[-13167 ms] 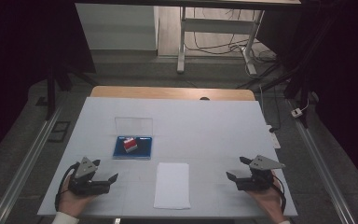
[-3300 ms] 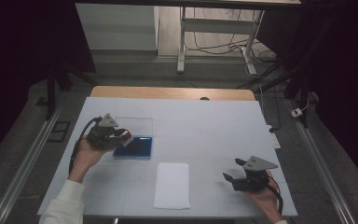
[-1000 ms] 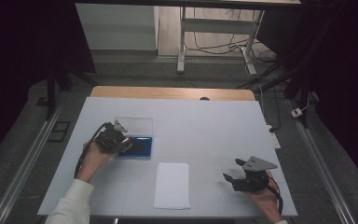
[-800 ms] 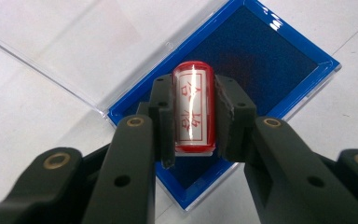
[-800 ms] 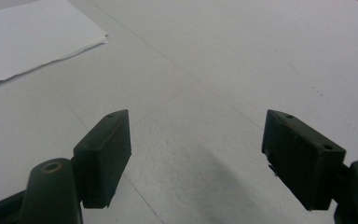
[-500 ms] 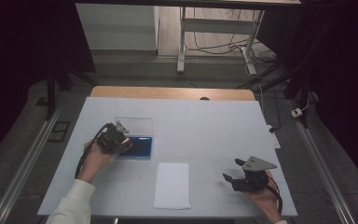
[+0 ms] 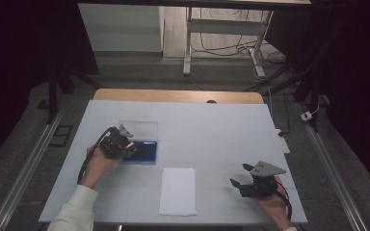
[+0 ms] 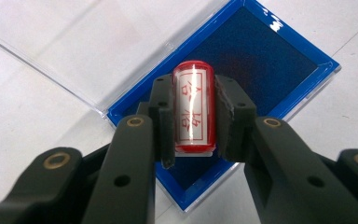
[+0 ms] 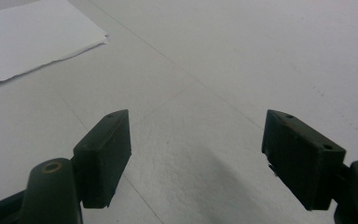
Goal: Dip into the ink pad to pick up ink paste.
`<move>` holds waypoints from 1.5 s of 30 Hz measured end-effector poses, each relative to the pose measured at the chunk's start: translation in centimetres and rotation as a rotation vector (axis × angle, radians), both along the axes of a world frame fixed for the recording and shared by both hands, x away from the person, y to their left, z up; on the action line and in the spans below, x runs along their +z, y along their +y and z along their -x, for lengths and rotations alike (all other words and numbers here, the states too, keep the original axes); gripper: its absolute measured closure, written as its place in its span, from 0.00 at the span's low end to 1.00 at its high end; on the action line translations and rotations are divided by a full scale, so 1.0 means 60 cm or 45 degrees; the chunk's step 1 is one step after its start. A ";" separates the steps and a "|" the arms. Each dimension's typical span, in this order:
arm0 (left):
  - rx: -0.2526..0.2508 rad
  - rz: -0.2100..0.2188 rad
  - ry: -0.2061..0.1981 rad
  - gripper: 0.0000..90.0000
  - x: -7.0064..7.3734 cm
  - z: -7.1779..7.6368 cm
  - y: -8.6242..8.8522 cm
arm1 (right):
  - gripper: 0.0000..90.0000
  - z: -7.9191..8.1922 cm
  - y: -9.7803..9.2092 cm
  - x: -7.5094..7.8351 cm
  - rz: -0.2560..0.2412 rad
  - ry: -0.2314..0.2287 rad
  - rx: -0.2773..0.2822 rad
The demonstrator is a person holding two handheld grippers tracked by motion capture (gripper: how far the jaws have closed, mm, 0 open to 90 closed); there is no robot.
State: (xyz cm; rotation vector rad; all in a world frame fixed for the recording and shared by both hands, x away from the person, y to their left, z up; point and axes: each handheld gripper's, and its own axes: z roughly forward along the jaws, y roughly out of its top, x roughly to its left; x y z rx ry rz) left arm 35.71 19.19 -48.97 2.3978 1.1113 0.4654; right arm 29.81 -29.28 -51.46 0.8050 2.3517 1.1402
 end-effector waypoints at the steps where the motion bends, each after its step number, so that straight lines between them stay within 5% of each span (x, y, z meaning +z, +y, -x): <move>1: 0.000 0.000 -0.001 0.78 0.000 0.000 0.000 | 0.26 0.000 0.001 -0.001 -0.005 -0.004 0.001; 10: 0.006 -0.024 -0.077 0.78 0.011 0.008 0.000 | 0.26 0.001 0.002 0.001 -0.007 0.002 0.004; 22: 0.015 0.204 -0.120 0.78 0.045 0.019 0.035 | 0.26 0.001 -0.001 0.003 -0.006 -0.010 -0.001; 45: -0.027 0.383 -0.157 0.78 0.083 0.040 0.060 | 0.26 0.001 -0.003 0.003 0.000 -0.010 -0.003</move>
